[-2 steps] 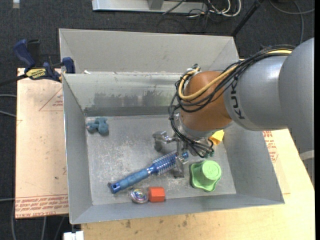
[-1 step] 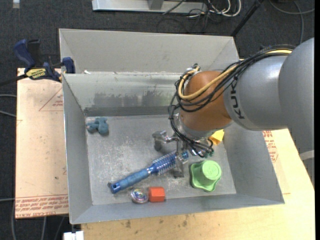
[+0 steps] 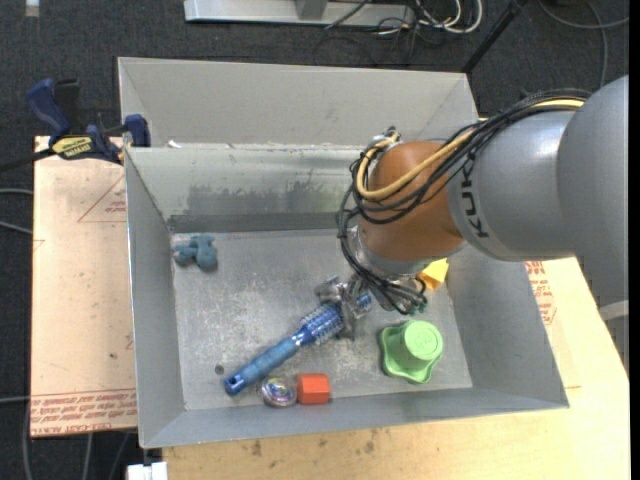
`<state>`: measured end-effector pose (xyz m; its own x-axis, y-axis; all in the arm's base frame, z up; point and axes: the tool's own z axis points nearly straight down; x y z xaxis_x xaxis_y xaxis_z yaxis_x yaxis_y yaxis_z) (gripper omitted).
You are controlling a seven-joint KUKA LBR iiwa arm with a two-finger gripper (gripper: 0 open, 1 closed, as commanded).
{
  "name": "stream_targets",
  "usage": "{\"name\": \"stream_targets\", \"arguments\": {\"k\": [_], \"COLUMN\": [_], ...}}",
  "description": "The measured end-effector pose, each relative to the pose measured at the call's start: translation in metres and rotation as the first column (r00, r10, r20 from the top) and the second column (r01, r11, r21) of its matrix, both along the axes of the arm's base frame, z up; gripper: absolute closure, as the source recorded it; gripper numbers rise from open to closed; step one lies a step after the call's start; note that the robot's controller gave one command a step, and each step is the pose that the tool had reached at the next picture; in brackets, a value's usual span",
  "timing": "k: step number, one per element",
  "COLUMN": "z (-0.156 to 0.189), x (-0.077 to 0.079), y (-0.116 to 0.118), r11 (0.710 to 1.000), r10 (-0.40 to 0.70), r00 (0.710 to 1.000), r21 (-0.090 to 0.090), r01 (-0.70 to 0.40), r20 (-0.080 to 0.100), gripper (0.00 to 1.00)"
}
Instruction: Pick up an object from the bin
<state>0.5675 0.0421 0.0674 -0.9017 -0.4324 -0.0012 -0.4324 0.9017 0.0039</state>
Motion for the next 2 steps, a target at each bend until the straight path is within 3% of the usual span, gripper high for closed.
{"name": "stream_targets", "arguments": {"k": [2], "z": [0.113], "x": [0.003], "y": [0.001], "r11": [1.0], "r10": [-0.001], "r00": [1.0], "r21": [-0.003], "r01": [0.001], "r20": [0.01], "gripper": [1.0]}}
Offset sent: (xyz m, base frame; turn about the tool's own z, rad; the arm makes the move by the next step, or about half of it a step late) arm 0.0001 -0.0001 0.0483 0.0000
